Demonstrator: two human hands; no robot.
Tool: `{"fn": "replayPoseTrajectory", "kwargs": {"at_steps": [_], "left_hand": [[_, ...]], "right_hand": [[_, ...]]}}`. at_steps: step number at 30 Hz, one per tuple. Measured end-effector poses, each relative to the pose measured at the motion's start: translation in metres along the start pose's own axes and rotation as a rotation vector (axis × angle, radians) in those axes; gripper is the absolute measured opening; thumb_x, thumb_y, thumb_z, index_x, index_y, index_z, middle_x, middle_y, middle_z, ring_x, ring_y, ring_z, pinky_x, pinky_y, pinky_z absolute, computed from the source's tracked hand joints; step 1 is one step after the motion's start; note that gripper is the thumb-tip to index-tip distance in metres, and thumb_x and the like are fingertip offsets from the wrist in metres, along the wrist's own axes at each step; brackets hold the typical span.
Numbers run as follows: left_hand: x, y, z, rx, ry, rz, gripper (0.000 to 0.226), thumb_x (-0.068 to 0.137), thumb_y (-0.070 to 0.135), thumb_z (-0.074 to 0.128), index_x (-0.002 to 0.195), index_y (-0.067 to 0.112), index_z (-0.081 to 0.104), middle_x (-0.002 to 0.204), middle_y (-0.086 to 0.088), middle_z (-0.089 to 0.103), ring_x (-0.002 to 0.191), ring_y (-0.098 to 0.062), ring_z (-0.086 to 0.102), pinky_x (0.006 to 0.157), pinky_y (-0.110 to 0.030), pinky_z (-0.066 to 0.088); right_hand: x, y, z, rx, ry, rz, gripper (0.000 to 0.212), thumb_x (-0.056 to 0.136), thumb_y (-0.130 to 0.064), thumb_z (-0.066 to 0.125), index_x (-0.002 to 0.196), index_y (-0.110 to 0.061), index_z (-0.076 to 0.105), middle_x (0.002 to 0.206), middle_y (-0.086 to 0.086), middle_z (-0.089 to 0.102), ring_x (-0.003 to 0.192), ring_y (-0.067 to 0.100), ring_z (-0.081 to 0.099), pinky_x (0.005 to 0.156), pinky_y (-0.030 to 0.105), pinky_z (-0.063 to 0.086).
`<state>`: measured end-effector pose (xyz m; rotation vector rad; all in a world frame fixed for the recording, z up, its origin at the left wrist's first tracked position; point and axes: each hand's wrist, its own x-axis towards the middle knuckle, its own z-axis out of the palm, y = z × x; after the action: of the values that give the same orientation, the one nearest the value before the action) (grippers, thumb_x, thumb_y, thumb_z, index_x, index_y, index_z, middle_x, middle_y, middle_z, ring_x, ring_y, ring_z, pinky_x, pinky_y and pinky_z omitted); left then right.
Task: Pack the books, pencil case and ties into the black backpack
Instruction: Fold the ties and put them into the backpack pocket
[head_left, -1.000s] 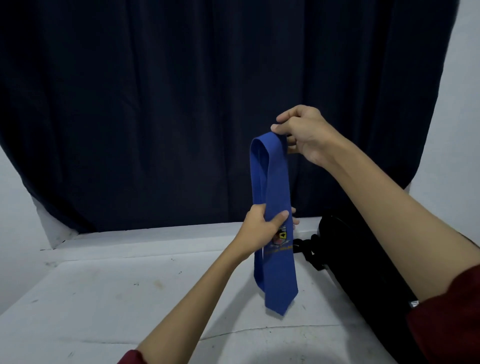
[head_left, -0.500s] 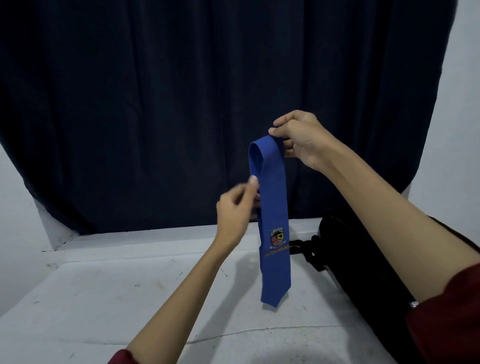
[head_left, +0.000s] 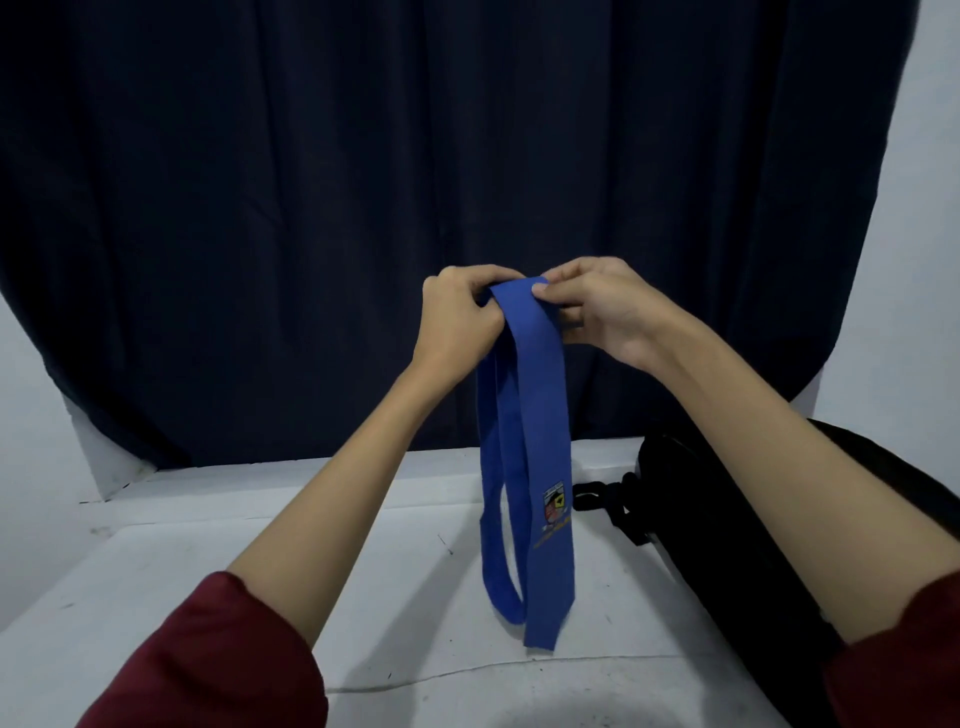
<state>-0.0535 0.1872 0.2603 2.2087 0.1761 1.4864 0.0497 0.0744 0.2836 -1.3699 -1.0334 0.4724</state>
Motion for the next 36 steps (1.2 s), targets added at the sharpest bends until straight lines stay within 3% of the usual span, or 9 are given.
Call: {"fn": "replayPoseTrajectory", "kwargs": {"at_steps": [6, 10, 17, 25, 29, 32, 36], "left_hand": [[0.001, 0.002, -0.004, 0.06, -0.017, 0.012, 0.026, 0.085, -0.001, 0.057, 0.101, 0.009, 0.074, 0.084, 0.014, 0.065, 0.075, -0.008, 0.067, 0.067, -0.019, 0.055], [-0.003, -0.004, -0.006, 0.053, -0.07, -0.051, 0.03, 0.085, -0.004, 0.052, 0.103, 0.01, 0.073, 0.086, 0.011, 0.067, 0.077, -0.004, 0.066, 0.069, -0.019, 0.055], [-0.02, -0.014, 0.003, -0.151, -0.043, -0.223, 0.023, 0.091, 0.005, 0.054, 0.092, 0.018, 0.073, 0.088, -0.003, 0.073, 0.087, -0.021, 0.069, 0.078, -0.042, 0.057], [-0.03, -0.003, 0.019, -0.463, -0.039, -0.498, 0.018, 0.097, 0.021, 0.053, 0.084, 0.016, 0.065, 0.084, -0.003, 0.067, 0.079, -0.015, 0.062, 0.068, -0.029, 0.049], [-0.027, 0.004, 0.021, -0.488, 0.043, -0.471, 0.019, 0.095, 0.014, 0.056, 0.081, 0.017, 0.067, 0.078, -0.003, 0.068, 0.073, -0.017, 0.063, 0.06, -0.025, 0.05], [-0.021, 0.007, 0.014, -0.49, 0.055, -0.435, 0.02, 0.094, 0.011, 0.057, 0.083, 0.024, 0.069, 0.077, 0.004, 0.07, 0.068, -0.009, 0.066, 0.059, -0.022, 0.053], [-0.012, 0.008, 0.005, -0.42, 0.032, -0.33, 0.017, 0.09, 0.01, 0.062, 0.088, 0.024, 0.071, 0.077, 0.004, 0.072, 0.071, -0.01, 0.067, 0.063, -0.027, 0.055]], "right_hand": [[-0.007, 0.015, -0.006, -0.002, -0.101, 0.047, 0.005, 0.087, -0.011, 0.065, 0.082, -0.01, 0.066, 0.082, 0.003, 0.068, 0.078, 0.017, 0.065, 0.081, 0.032, 0.053], [-0.008, 0.007, -0.005, 0.032, -0.058, 0.015, 0.005, 0.085, -0.006, 0.067, 0.081, -0.01, 0.066, 0.08, 0.003, 0.069, 0.072, 0.015, 0.066, 0.07, 0.026, 0.054], [-0.004, -0.005, 0.004, 0.029, 0.076, 0.003, 0.012, 0.083, -0.003, 0.068, 0.084, -0.012, 0.06, 0.085, 0.005, 0.067, 0.071, 0.016, 0.063, 0.067, 0.029, 0.054], [-0.004, -0.002, 0.01, 0.129, 0.148, -0.037, 0.022, 0.083, -0.003, 0.068, 0.097, -0.012, 0.054, 0.083, 0.003, 0.063, 0.073, 0.015, 0.061, 0.067, 0.028, 0.054], [-0.005, -0.001, 0.01, 0.155, 0.167, -0.05, 0.022, 0.082, -0.003, 0.07, 0.094, -0.012, 0.054, 0.089, 0.006, 0.064, 0.075, 0.016, 0.063, 0.068, 0.029, 0.056], [-0.007, 0.001, 0.009, 0.125, 0.15, -0.033, 0.023, 0.08, -0.004, 0.072, 0.094, -0.011, 0.056, 0.089, 0.005, 0.067, 0.076, 0.016, 0.064, 0.073, 0.03, 0.056], [-0.009, 0.001, 0.007, 0.081, 0.123, -0.019, 0.012, 0.078, -0.007, 0.074, 0.082, -0.01, 0.063, 0.081, 0.002, 0.069, 0.071, 0.012, 0.066, 0.066, 0.025, 0.055]]}}
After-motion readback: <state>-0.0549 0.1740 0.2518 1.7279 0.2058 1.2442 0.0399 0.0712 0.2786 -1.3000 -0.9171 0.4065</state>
